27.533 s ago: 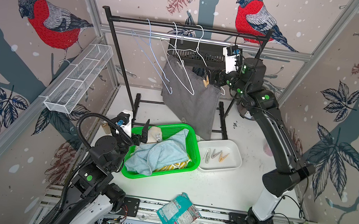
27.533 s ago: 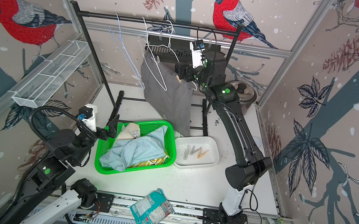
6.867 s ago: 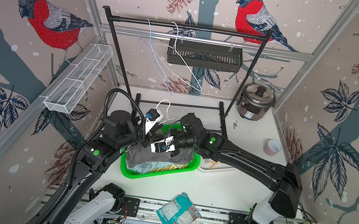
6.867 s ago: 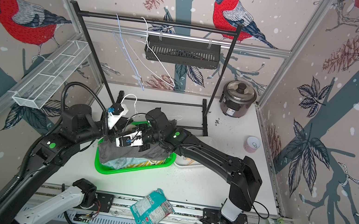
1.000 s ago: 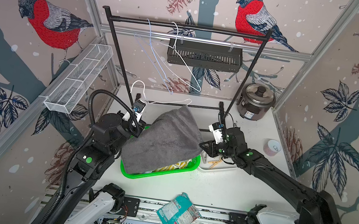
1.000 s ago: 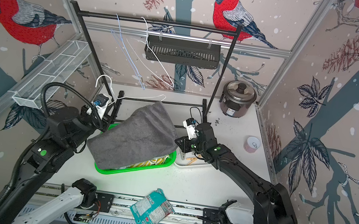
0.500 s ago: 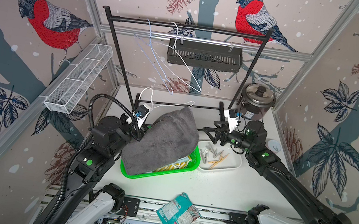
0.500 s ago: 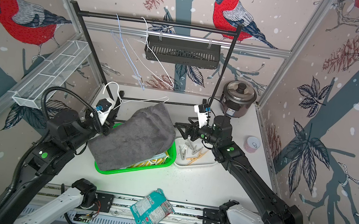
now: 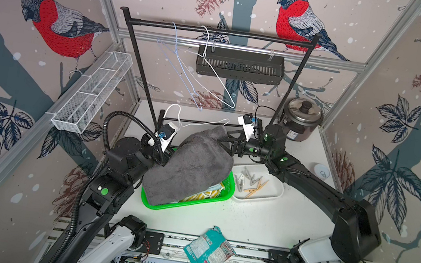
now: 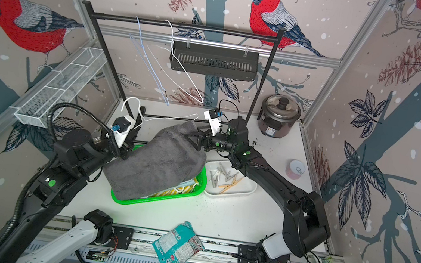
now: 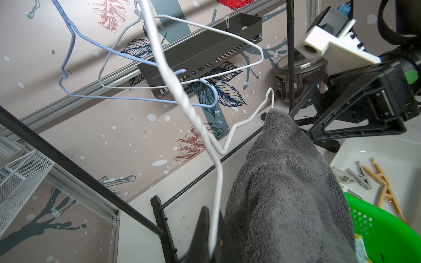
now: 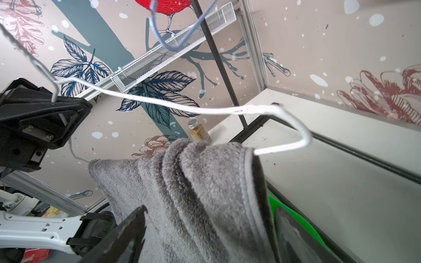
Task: Remove the clothespins securing towels to the hanger
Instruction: Remove the towel from the hanger.
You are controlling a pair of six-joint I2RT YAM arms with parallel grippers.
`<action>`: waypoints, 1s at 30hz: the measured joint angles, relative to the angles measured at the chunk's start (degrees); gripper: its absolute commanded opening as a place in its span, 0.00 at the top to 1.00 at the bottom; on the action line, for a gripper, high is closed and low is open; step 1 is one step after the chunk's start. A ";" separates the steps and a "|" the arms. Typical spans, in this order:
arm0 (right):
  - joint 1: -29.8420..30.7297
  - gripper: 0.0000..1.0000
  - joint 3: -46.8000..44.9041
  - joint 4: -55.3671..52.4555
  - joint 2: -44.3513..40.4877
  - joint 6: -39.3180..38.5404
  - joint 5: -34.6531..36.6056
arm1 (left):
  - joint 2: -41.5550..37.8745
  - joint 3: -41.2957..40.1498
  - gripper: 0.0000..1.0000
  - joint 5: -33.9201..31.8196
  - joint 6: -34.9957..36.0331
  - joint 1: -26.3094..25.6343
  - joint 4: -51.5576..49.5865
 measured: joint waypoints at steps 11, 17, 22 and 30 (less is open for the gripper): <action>1.99 0.96 2.89 -1.79 1.95 1.29 0.02 | 0.61 -0.09 1.00 0.11 -0.02 0.00 0.61; 2.69 0.98 -0.31 -4.57 -1.57 0.96 0.20 | 2.54 0.39 1.00 -5.14 -2.19 0.00 1.03; 4.26 0.98 -5.07 -8.85 -7.13 -1.38 2.05 | 3.72 1.36 1.00 -9.81 -2.75 0.00 0.98; 4.96 0.99 -16.76 -13.75 -16.59 -2.82 9.55 | 4.28 2.01 1.00 -12.11 -2.51 0.00 0.42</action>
